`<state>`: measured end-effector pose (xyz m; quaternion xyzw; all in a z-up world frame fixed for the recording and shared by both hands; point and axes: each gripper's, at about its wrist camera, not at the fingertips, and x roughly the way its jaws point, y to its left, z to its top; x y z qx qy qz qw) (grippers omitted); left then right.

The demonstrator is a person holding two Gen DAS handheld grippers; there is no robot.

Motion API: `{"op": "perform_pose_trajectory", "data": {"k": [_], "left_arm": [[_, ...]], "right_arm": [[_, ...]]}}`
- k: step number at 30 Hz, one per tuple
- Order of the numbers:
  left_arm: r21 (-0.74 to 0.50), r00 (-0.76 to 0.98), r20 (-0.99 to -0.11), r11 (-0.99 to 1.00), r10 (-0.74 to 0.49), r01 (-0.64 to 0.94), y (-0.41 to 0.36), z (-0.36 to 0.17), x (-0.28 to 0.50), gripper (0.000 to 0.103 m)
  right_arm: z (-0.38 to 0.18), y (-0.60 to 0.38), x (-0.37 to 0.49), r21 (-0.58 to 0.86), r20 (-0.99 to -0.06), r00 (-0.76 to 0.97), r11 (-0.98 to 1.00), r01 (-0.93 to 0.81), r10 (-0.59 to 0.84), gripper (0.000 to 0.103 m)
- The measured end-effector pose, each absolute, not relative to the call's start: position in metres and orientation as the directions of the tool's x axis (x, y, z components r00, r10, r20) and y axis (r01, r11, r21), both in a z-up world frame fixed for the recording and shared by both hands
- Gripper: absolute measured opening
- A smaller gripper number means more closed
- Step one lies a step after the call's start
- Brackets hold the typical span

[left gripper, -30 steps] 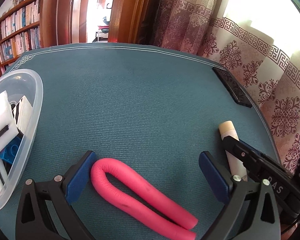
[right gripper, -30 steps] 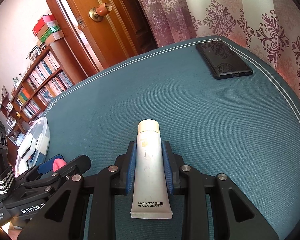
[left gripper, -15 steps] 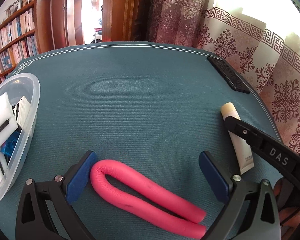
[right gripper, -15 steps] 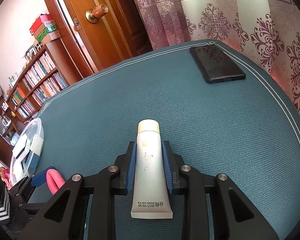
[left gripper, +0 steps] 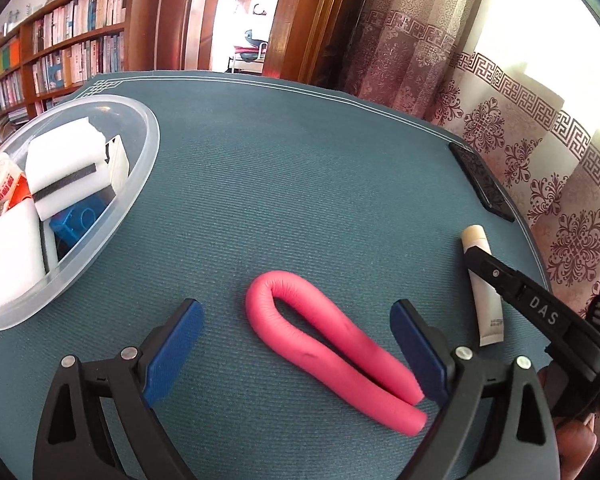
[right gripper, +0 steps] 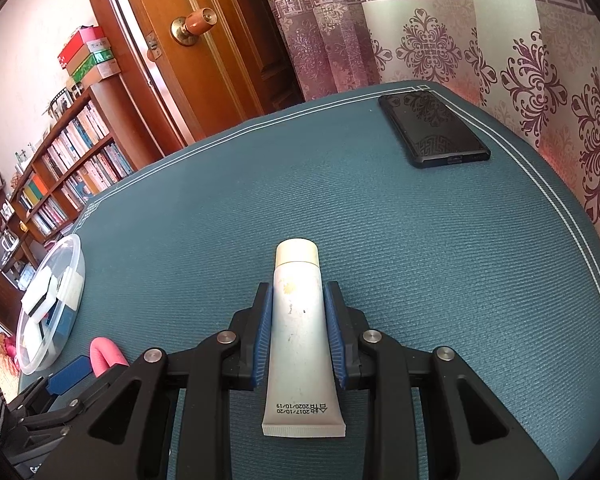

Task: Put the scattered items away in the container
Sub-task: 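Move the left tool to the pink foam tube and grasp it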

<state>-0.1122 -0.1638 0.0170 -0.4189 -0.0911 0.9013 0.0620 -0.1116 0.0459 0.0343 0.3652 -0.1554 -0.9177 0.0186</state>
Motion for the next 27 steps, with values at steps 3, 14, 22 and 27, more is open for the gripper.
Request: {"op": "perform_pose_trajectory", "data": {"k": [3, 14, 22, 27], "left_arm": [[-0.167, -0.642, -0.749, -0.984, 0.164, -0.057, -0.155, 0.015, -0.111, 0.096], [-0.057, -0.623, -0.752, -0.963, 0.214, -0.262, -0.115, 0.013, -0.125, 0.096], [0.008, -0.621, -0.757, -0.947, 0.204, -0.321, -0.108, 0.015, -0.117, 0.087], [-0.002, -0.63, -0.751, -0.954, 0.199, -0.299, -0.116, 0.018, -0.112, 0.062]], "right_arm": [[0.034, 0.046, -0.112, 0.3, -0.664, -0.732, -0.951, -0.079, -0.149, 0.029], [0.033, 0.047, -0.111, 0.311, -0.662, -0.733, -0.947, -0.077, -0.158, 0.029], [0.033, 0.048, -0.111, 0.311, -0.662, -0.732, -0.947, -0.075, -0.16, 0.029], [0.033, 0.046, -0.111, 0.301, -0.664, -0.732, -0.951, -0.076, -0.152, 0.029]]}}
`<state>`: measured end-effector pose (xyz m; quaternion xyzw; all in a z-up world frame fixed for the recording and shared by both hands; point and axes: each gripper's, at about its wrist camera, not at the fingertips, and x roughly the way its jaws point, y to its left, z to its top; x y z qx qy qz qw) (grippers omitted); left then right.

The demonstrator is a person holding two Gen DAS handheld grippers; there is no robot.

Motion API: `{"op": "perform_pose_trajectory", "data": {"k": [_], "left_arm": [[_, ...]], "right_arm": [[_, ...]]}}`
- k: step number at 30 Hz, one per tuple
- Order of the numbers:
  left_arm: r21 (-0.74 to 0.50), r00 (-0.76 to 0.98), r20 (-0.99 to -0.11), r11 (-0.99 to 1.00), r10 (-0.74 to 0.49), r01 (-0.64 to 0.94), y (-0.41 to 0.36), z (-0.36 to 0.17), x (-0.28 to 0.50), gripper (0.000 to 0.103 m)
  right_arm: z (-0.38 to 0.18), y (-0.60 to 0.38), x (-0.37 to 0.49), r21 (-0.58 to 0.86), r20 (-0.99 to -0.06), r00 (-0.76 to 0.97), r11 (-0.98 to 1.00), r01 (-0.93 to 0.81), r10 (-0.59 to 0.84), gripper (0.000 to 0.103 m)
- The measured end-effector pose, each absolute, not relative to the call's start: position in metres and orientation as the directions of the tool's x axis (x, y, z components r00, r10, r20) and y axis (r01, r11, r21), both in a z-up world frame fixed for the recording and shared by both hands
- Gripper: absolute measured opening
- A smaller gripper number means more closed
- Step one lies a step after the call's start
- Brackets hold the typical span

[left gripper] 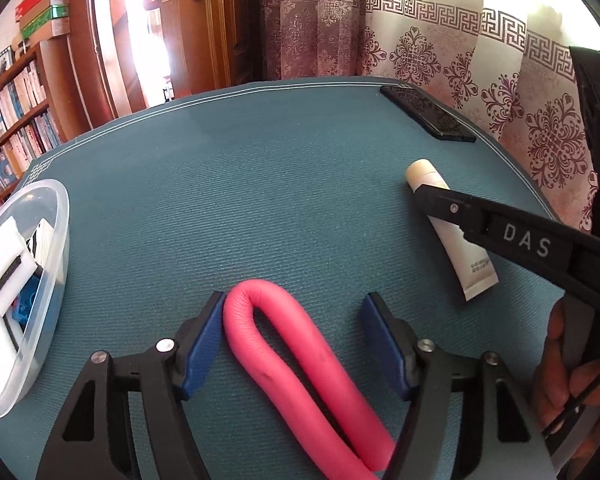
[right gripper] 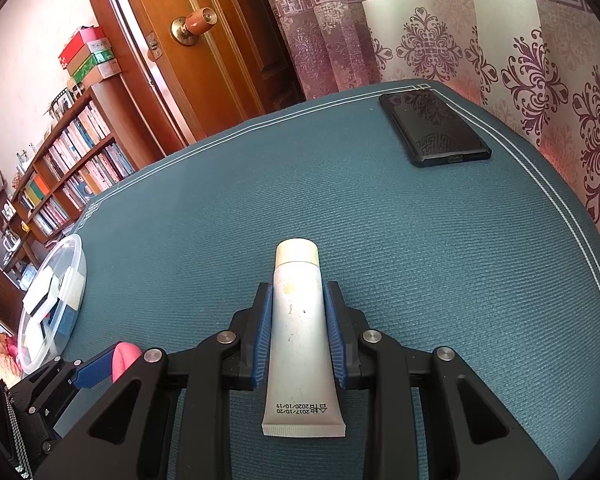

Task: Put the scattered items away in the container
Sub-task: 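Move the left tool to the pink foam tube and grasp it, then carry the pink foam tube and lotion tube into the bowl and open both tools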

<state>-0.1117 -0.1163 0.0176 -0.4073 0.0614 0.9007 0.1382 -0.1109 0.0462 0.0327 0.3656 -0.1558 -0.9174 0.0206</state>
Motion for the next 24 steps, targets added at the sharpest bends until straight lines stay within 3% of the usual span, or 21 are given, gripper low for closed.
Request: {"op": "perform_pose_trajectory", "data": {"k": [3, 10, 11, 12, 13, 15, 19, 24], "left_arm": [[-0.011, -0.633, -0.746, -0.955, 0.206, -0.298, -0.12, 0.018, -0.107, 0.048], [0.006, -0.643, -0.742, -0.957, 0.189, -0.289, -0.121, 0.017, -0.097, 0.05], [0.014, -0.643, -0.745, -0.959, 0.179, -0.283, -0.121, 0.017, -0.097, 0.057], [0.021, -0.64, -0.75, -0.962, 0.165, -0.273, -0.121, 0.017, -0.097, 0.074], [0.025, -0.64, -0.753, -0.965, 0.152, -0.259, -0.122, 0.016, -0.096, 0.083], [0.017, -0.638, -0.755, -0.968, 0.151, -0.25, -0.126, 0.014, -0.094, 0.088], [0.01, -0.638, -0.753, -0.966, 0.162, -0.258, -0.13, 0.013, -0.084, 0.087], [0.03, -0.641, -0.747, -0.955, 0.175, -0.296, -0.124, 0.014, -0.072, 0.062]], "right_arm": [[0.033, 0.046, -0.111, 0.298, -0.665, -0.731, -0.951, -0.076, -0.15, 0.029], [0.033, 0.039, -0.11, 0.251, -0.675, -0.729, -0.965, -0.077, -0.117, 0.029], [0.033, 0.038, -0.11, 0.248, -0.675, -0.728, -0.966, -0.078, -0.115, 0.029], [0.033, 0.039, -0.11, 0.249, -0.675, -0.729, -0.965, -0.078, -0.116, 0.029], [0.032, 0.04, -0.11, 0.253, -0.675, -0.729, -0.964, -0.077, -0.119, 0.029], [0.032, 0.04, -0.11, 0.256, -0.674, -0.729, -0.963, -0.077, -0.121, 0.029], [0.032, 0.039, -0.11, 0.253, -0.675, -0.728, -0.964, -0.079, -0.118, 0.029], [0.032, 0.039, -0.11, 0.252, -0.675, -0.728, -0.964, -0.08, -0.116, 0.029]]}}
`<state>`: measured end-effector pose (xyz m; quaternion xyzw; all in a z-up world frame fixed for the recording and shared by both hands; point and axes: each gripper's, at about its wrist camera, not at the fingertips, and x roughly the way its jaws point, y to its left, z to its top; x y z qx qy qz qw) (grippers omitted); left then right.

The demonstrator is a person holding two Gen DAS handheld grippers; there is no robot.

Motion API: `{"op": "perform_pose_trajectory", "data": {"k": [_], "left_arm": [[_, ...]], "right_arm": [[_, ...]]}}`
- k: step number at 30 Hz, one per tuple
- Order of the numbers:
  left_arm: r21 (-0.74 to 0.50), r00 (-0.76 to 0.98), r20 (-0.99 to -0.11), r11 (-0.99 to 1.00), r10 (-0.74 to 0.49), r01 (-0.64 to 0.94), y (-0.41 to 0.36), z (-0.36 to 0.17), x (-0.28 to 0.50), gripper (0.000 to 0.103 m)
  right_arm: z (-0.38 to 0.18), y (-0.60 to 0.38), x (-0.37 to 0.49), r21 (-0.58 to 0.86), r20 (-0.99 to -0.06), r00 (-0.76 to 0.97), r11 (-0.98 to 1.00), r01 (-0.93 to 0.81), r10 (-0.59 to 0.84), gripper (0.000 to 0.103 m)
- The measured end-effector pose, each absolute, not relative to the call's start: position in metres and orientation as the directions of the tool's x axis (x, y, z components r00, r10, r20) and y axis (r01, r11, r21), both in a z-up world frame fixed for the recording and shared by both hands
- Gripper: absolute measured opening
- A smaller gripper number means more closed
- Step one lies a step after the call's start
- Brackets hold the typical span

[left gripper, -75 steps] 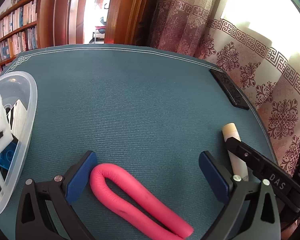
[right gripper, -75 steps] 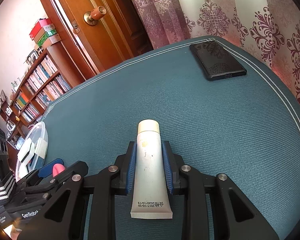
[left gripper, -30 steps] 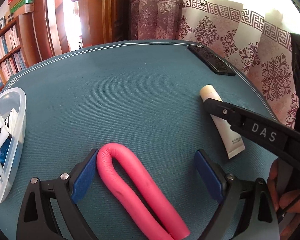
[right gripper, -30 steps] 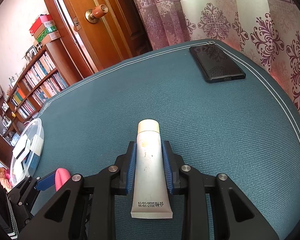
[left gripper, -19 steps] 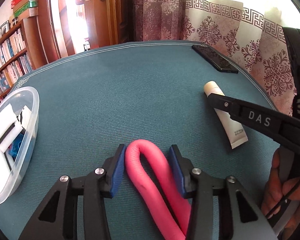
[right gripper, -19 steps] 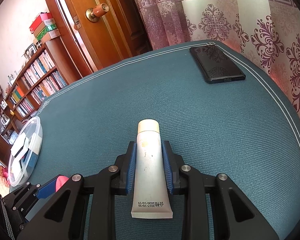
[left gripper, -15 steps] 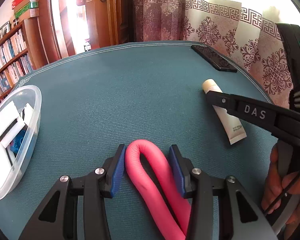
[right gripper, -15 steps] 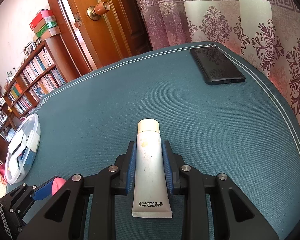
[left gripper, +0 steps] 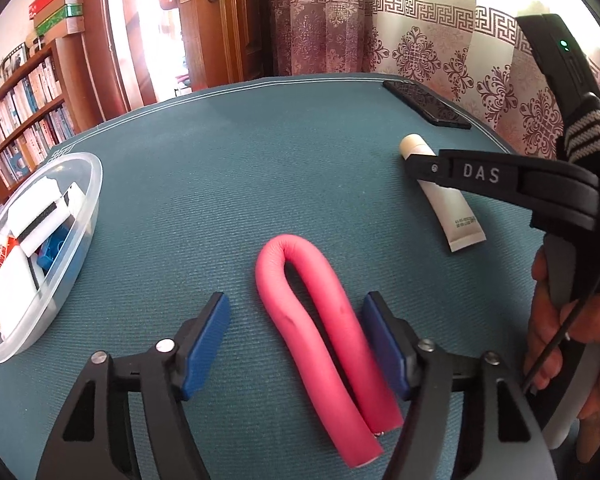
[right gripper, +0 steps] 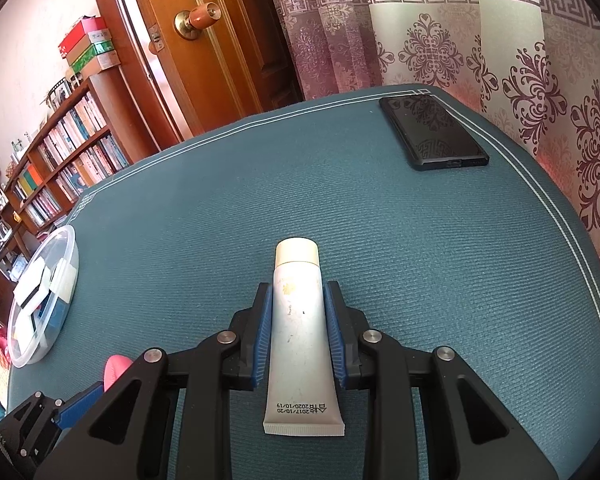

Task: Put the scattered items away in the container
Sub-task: 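Carry the pink foam tube and lotion tube into the bowl and open both tools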

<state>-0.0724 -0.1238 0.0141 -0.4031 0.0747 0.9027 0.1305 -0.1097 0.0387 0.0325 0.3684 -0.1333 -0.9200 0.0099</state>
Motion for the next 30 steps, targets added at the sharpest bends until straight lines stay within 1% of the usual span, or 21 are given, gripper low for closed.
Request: {"op": "perform_pose_trajectory", "data": {"k": [1, 2, 6, 13, 17, 22, 30], "left_arm": [[0.035, -0.642, -0.747, -0.953, 0.176, -0.302, -0.122, 0.014, -0.071, 0.06], [0.038, -0.642, -0.746, -0.951, 0.178, -0.308, -0.12, 0.015, -0.069, 0.054], [0.052, -0.649, -0.741, -0.947, 0.176, -0.316, -0.116, 0.015, -0.065, 0.05], [0.031, -0.673, -0.717, -0.956, 0.182, -0.292, -0.126, 0.019, -0.059, 0.048], [0.031, -0.689, -0.705, -0.963, 0.169, -0.267, -0.135, 0.024, -0.06, 0.048], [0.005, -0.699, -0.695, -0.971, 0.169, -0.239, -0.147, 0.032, -0.061, 0.048], [-0.001, -0.717, -0.681, -0.98, 0.148, -0.201, -0.161, 0.037, -0.064, 0.048]], "right_arm": [[0.033, 0.039, -0.11, 0.251, -0.675, -0.728, -0.965, -0.08, -0.116, 0.029], [0.033, 0.039, -0.11, 0.25, -0.676, -0.728, -0.965, -0.08, -0.115, 0.029], [0.033, 0.039, -0.11, 0.251, -0.676, -0.728, -0.965, -0.079, -0.116, 0.029], [0.033, 0.039, -0.109, 0.239, -0.674, -0.731, -0.968, -0.078, -0.108, 0.028], [0.034, 0.04, -0.107, 0.264, -0.664, -0.738, -0.961, -0.081, -0.12, 0.028], [0.043, 0.04, -0.103, 0.299, -0.632, -0.761, -0.952, -0.062, -0.149, 0.028], [0.054, 0.039, -0.099, 0.323, -0.595, -0.785, -0.946, -0.035, -0.174, 0.028]]}}
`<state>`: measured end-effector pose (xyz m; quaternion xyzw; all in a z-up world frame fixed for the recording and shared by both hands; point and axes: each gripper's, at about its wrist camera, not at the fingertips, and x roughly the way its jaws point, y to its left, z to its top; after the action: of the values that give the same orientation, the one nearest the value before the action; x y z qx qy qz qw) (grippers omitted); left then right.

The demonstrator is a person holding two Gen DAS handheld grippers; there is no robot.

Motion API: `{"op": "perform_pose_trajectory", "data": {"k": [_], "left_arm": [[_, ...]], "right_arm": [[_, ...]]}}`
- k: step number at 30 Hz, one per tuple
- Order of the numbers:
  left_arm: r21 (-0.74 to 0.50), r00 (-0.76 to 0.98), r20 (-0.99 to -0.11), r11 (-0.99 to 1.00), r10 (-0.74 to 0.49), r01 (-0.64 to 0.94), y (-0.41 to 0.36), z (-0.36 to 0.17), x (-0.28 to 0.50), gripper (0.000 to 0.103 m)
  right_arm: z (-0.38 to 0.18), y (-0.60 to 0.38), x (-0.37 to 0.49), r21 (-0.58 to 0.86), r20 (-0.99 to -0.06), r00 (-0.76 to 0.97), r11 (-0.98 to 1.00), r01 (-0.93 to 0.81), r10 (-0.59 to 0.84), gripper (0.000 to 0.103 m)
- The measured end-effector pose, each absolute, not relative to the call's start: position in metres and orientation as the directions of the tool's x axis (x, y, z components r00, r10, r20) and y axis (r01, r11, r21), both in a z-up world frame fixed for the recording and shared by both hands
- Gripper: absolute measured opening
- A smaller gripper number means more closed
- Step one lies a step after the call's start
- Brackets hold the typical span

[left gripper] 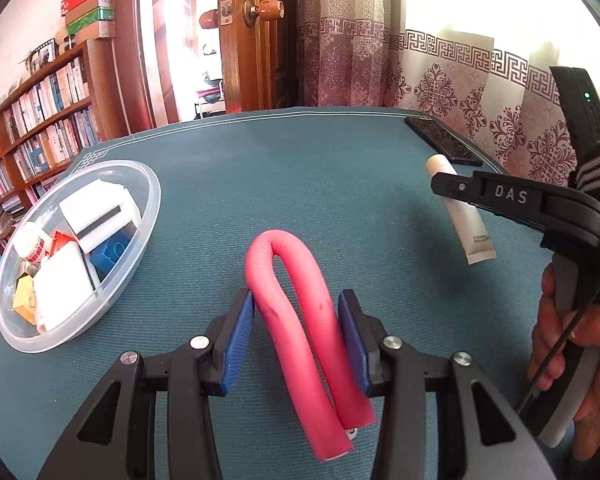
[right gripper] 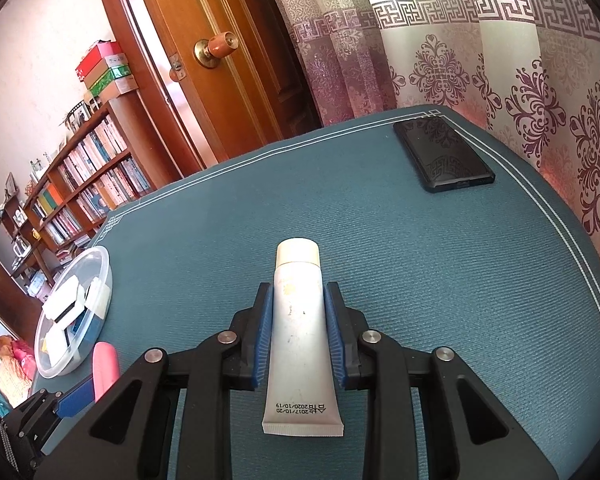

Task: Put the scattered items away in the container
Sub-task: 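Carry the pink foam tube and lotion tube into the bowl and open both tools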

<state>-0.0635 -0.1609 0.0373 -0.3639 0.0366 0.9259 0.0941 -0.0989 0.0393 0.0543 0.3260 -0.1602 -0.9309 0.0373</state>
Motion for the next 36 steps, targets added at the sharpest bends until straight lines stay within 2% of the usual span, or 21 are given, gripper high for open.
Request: {"op": "perform_pose_trajectory", "data": {"k": [10, 36], "left_arm": [[0.016, -0.747, -0.658, -0.99, 0.097, -0.143, -0.185, 0.04, -0.064, 0.048], [-0.065, -0.812, -0.582, -0.998, 0.039, -0.001, -0.272, 0.073, -0.06, 0.048]], "right_arm": [[0.055, 0.032, -0.097, 0.329, -0.588, -0.785, -0.944, -0.015, -0.193, 0.028], [0.056, -0.008, -0.088, 0.319, -0.587, -0.768, -0.945, 0.071, -0.256, 0.028]]}}
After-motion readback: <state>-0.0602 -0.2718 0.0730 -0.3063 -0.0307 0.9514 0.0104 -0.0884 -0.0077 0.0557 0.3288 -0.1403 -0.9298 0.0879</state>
